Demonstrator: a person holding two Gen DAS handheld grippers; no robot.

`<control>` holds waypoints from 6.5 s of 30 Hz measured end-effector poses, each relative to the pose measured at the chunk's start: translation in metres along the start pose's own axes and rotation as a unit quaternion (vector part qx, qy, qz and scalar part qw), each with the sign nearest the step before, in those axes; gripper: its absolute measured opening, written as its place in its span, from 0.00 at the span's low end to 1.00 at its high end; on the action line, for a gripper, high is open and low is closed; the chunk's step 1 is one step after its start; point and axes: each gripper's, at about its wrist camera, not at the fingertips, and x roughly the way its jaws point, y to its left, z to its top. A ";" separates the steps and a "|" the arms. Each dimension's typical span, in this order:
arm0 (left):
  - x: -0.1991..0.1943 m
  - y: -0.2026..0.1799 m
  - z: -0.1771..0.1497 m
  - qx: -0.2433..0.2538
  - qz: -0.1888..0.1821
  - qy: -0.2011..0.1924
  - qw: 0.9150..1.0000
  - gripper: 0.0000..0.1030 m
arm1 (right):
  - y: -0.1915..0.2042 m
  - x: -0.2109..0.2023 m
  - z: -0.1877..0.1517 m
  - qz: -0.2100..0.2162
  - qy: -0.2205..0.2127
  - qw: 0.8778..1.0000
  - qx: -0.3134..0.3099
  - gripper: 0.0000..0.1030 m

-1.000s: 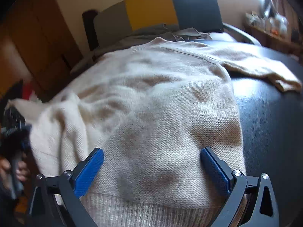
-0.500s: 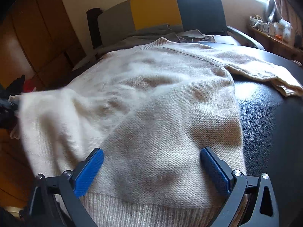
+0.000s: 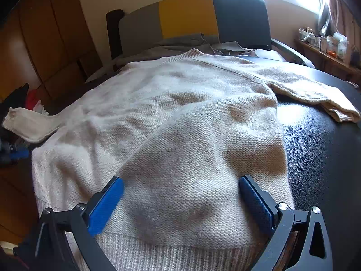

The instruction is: Fold clothes

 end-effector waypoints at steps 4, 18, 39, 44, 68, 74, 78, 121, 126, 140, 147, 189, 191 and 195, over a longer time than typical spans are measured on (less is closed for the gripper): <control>0.034 -0.019 -0.025 -0.003 -0.107 0.035 0.994 0.29 | 0.005 0.002 0.000 -0.013 0.005 1.000 -0.015 1.00; 0.058 -0.115 0.001 0.123 0.029 -0.008 0.992 0.02 | 0.009 0.005 0.000 -0.027 0.009 0.999 -0.028 1.00; 0.085 -0.145 0.059 0.099 -0.039 0.083 0.991 0.21 | -0.002 -0.003 -0.004 0.018 -0.028 0.999 0.001 1.00; 0.125 -0.111 0.027 0.016 -0.096 0.121 0.988 0.22 | -0.001 -0.003 -0.003 0.014 -0.027 1.000 -0.002 1.00; 0.118 -0.095 0.037 0.218 0.018 0.002 0.976 0.34 | -0.001 -0.001 -0.005 0.010 -0.028 1.000 -0.006 1.00; 0.118 -0.100 0.036 0.218 -0.034 0.035 0.975 0.08 | 0.000 -0.001 -0.002 0.002 -0.016 1.000 -0.011 1.00; 0.093 -0.108 0.038 0.179 -0.097 0.035 0.978 0.04 | 0.000 0.000 0.005 0.002 0.000 1.000 0.003 1.00; 0.068 -0.079 -0.044 0.253 0.080 0.190 0.945 0.05 | -0.032 -0.023 -0.001 -0.146 0.101 0.980 -0.089 0.95; 0.043 -0.053 -0.038 0.257 0.131 0.208 0.935 0.04 | -0.060 -0.046 -0.012 -0.038 0.137 0.990 -0.010 0.93; -0.038 -0.075 0.017 0.219 -0.009 0.047 0.975 0.11 | -0.073 -0.076 -0.031 0.050 0.127 0.989 0.062 0.58; 0.028 -0.088 0.056 0.230 0.038 0.026 0.972 0.14 | -0.041 -0.079 -0.033 0.110 0.138 0.983 0.044 0.10; 0.064 -0.105 -0.066 0.369 0.081 0.120 0.918 0.18 | 0.007 -0.096 0.019 0.061 0.077 0.994 -0.041 0.55; 0.068 -0.098 -0.071 0.370 0.099 0.130 0.915 0.18 | 0.019 -0.062 0.008 0.082 0.117 0.988 -0.051 0.55; 0.058 -0.087 -0.068 0.333 0.087 0.155 0.926 0.17 | 0.039 -0.019 -0.013 0.068 0.173 0.979 -0.088 0.58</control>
